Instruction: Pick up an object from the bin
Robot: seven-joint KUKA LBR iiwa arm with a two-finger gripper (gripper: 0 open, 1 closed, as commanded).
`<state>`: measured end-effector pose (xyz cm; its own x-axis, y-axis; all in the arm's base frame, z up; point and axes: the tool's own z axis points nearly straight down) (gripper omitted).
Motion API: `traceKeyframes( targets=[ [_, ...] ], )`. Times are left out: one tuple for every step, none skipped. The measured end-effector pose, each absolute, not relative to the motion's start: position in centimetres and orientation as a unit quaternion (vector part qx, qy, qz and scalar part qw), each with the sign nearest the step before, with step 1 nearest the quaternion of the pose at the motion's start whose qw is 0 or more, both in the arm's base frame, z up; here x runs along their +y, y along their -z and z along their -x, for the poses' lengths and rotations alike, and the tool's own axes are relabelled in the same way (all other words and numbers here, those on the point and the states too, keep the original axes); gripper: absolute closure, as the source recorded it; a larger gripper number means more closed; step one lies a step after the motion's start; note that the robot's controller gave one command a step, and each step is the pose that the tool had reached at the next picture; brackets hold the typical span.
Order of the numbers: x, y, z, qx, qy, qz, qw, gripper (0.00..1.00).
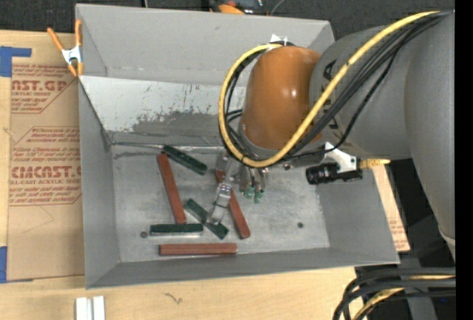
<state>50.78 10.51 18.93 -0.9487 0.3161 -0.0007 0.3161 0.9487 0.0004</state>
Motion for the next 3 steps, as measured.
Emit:
traceKeyframes(
  targets=[
    [14.3,-6.8,-50.7,1.0,0.0,-0.003,-0.002,0.0],
    [14.3,-7.1,-50.9,1.0,-0.001,-0.004,0.0,1.0],
    [12.2,-22.9,-51.7,0.997,-0.001,0.081,0.005,1.0]
  ],
)
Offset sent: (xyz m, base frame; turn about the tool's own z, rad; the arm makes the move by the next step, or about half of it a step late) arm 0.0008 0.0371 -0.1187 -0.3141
